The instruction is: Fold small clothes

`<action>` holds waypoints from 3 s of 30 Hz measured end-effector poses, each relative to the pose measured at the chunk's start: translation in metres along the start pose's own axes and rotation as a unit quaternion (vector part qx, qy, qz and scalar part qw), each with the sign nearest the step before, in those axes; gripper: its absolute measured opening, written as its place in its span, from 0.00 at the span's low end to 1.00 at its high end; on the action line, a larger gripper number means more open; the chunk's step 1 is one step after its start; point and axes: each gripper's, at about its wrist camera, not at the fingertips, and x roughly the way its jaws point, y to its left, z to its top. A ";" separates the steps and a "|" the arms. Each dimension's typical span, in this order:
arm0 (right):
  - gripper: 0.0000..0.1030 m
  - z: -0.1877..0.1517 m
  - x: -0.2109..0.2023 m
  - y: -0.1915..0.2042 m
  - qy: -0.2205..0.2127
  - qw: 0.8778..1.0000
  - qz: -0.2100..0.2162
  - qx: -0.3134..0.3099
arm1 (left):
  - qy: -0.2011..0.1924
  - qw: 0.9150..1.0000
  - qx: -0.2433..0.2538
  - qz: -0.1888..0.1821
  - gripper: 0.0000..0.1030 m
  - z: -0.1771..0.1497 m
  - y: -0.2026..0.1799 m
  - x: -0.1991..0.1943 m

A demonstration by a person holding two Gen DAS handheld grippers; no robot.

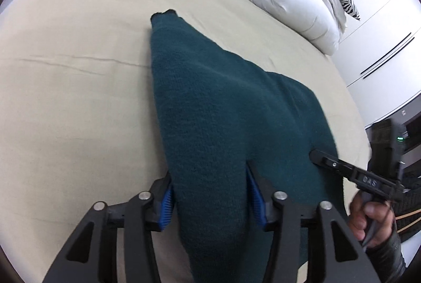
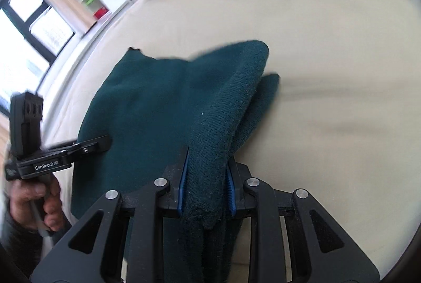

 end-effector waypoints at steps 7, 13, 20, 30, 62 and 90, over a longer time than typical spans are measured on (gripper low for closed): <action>0.31 -0.004 0.015 -0.028 -0.003 0.994 0.082 0.065 | -0.007 1.000 -0.008 -0.017 0.59 -0.004 0.004 0.004; 0.41 0.002 0.001 -0.047 -0.033 0.992 0.082 0.091 | -0.037 0.999 0.007 0.015 0.66 -0.014 0.001 -0.017; 0.44 -0.002 -0.061 -0.049 -0.117 0.988 -0.025 0.096 | -0.148 0.980 0.057 0.120 0.85 -0.032 -0.028 -0.073; 0.78 -0.021 -0.157 0.044 -0.275 0.952 -0.126 -0.046 | -0.316 0.918 0.099 0.217 1.00 -0.055 -0.089 -0.161; 1.00 -0.059 -0.108 0.084 -0.174 0.961 -0.209 -0.055 | -0.158 0.944 0.037 0.289 1.00 -0.078 -0.083 -0.098; 1.00 -0.079 -0.040 0.065 -0.068 0.971 -0.220 -0.061 | -0.100 0.955 0.021 0.280 1.00 -0.097 -0.065 -0.062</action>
